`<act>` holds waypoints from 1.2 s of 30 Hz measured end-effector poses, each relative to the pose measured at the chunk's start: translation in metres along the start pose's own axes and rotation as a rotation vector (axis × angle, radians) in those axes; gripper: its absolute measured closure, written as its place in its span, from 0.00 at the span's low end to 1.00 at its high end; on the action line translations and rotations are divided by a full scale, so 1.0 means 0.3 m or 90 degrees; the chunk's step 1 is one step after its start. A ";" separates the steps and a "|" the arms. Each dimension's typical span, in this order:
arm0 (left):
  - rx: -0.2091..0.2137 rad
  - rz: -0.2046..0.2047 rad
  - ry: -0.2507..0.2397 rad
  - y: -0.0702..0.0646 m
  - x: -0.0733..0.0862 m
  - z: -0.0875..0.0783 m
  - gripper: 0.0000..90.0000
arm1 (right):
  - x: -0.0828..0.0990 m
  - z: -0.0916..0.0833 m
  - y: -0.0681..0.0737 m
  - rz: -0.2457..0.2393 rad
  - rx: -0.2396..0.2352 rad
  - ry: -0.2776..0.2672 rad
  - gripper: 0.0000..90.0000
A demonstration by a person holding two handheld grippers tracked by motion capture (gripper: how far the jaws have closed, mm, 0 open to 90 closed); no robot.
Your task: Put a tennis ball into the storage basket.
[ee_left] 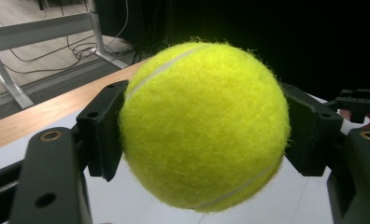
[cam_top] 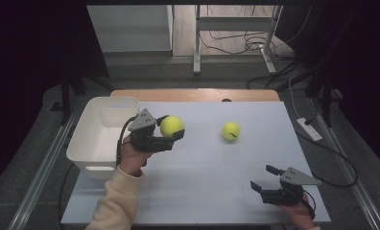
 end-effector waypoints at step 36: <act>-0.046 -0.017 -0.029 0.049 -0.011 -0.091 0.30 | 0.000 -0.001 0.000 0.000 0.001 -0.002 0.14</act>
Point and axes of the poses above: each handheld gripper's, and its own axes: z roughly forward along the jaws, x roughly out of its underside, y roughly to its left, the point moved 5 cm from there along z, roughly forward along the jaws, and after that the axes turned 15 degrees about x, right-handed, at the moved point
